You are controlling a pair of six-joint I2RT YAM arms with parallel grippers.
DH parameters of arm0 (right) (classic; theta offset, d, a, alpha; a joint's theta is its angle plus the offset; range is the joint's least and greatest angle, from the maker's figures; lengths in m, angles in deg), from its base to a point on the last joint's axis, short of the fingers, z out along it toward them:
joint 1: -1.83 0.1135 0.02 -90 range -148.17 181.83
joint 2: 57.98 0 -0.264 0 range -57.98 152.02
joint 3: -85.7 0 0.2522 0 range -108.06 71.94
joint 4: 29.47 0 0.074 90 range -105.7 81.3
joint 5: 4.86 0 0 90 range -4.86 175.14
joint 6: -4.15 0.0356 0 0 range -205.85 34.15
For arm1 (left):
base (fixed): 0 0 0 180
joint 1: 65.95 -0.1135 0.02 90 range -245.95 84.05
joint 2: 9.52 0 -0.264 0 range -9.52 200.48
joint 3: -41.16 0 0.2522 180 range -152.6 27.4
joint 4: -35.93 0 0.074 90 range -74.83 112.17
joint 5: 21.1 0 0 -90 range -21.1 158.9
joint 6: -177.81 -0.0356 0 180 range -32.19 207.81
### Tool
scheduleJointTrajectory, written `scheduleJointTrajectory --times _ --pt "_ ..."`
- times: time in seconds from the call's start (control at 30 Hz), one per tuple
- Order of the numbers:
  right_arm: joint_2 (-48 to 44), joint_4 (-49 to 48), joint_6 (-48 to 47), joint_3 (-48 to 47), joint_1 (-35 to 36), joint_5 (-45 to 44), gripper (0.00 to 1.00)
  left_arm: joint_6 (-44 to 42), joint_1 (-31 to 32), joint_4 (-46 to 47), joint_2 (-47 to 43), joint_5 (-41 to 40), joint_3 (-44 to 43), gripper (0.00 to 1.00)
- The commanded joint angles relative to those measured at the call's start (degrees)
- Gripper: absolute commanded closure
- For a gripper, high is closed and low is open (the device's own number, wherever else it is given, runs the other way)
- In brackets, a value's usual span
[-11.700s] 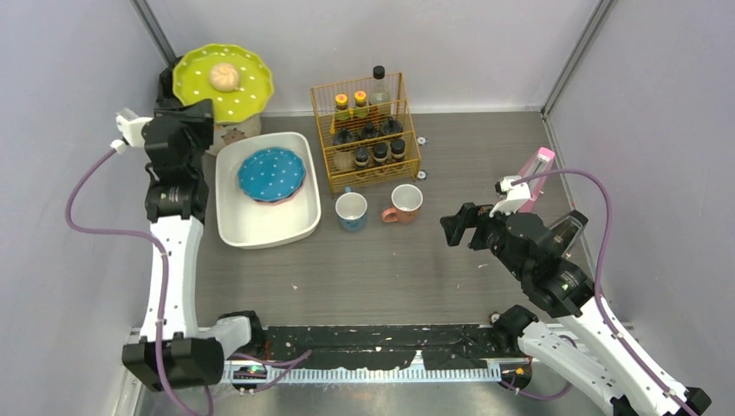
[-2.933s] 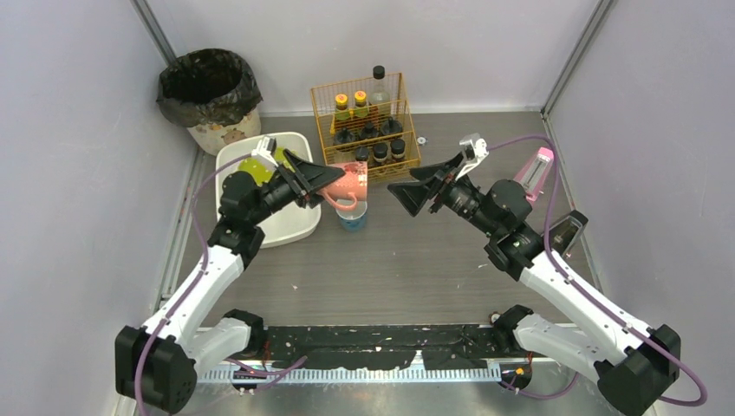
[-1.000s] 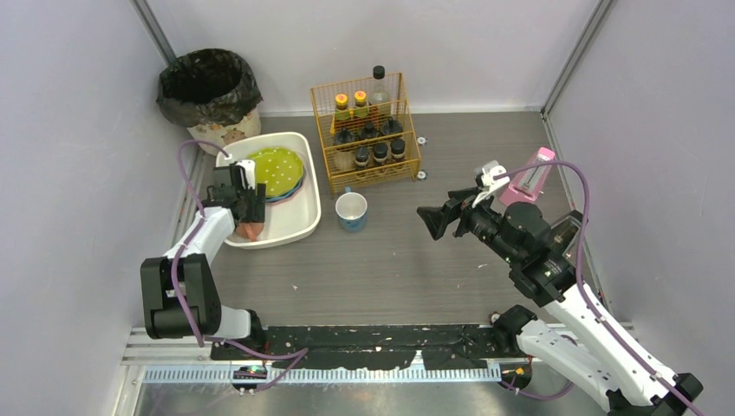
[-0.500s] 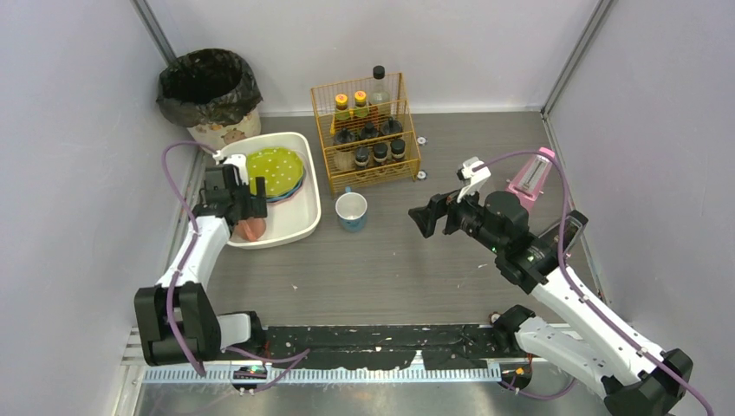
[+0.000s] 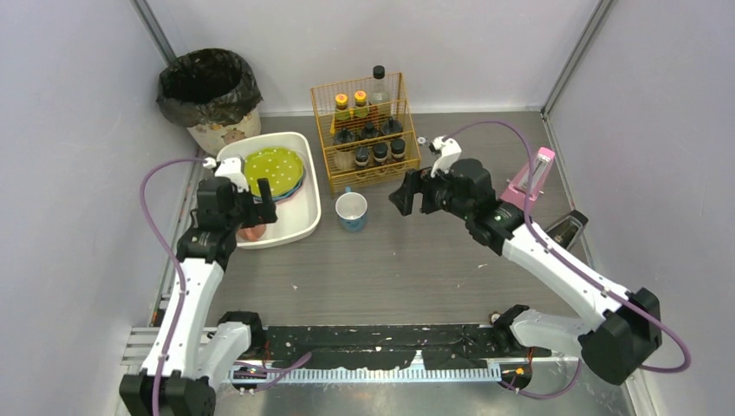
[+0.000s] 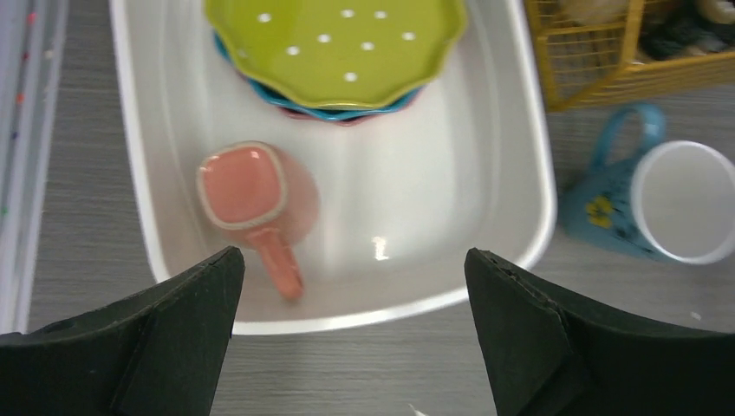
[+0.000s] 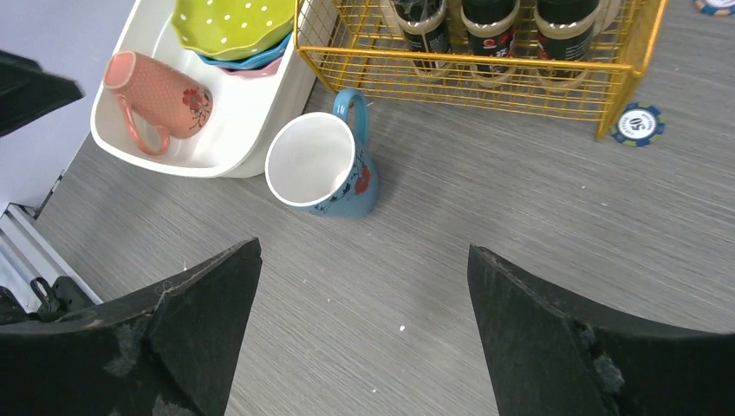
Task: Clear the kitchen counter
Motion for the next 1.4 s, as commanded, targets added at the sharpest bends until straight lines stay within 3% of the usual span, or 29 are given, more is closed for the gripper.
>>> scheduleJointTrajectory --times 0.0,0.13,0.27,0.53,0.77,0.97,1.07,1.17,1.37 --pt "6.24 2.28 4.47 -7.28 1.26 0.02 0.08 5.08 2.37 -3.67 -7.81 8.34 -0.63 0.00" --pt "13.84 6.14 5.56 -13.03 3.13 -0.05 0.14 5.36 4.04 -5.04 -13.80 14.13 2.23 0.00" --pt "22.13 9.16 6.34 -18.62 5.23 -1.16 0.18 4.32 5.82 -3.47 -18.42 14.93 8.08 0.00" --pt "34.19 11.53 9.92 -24.56 6.92 -7.78 0.32 3.75 11.56 -2.22 -21.21 10.77 11.02 0.00" --pt "40.44 11.23 11.60 -27.26 7.40 -7.53 0.43 2.72 16.05 -2.87 -22.70 6.82 11.04 0.00" --pt "42.90 10.52 13.15 -27.58 7.46 -7.86 0.55 1.70 17.71 -3.46 -24.26 4.06 11.22 0.00" --pt "42.86 10.45 13.44 -27.04 7.45 -7.07 0.77 1.69 18.15 -3.54 -24.64 3.75 11.20 0.00" --pt "40.83 9.25 14.46 -25.40 7.47 -6.29 0.91 1.92 18.53 -3.64 -24.45 4.51 11.11 0.00" --pt "34.16 2.55 17.85 -17.77 7.38 -1.27 0.95 3.43 18.65 -2.66 -23.21 8.57 11.09 0.00"
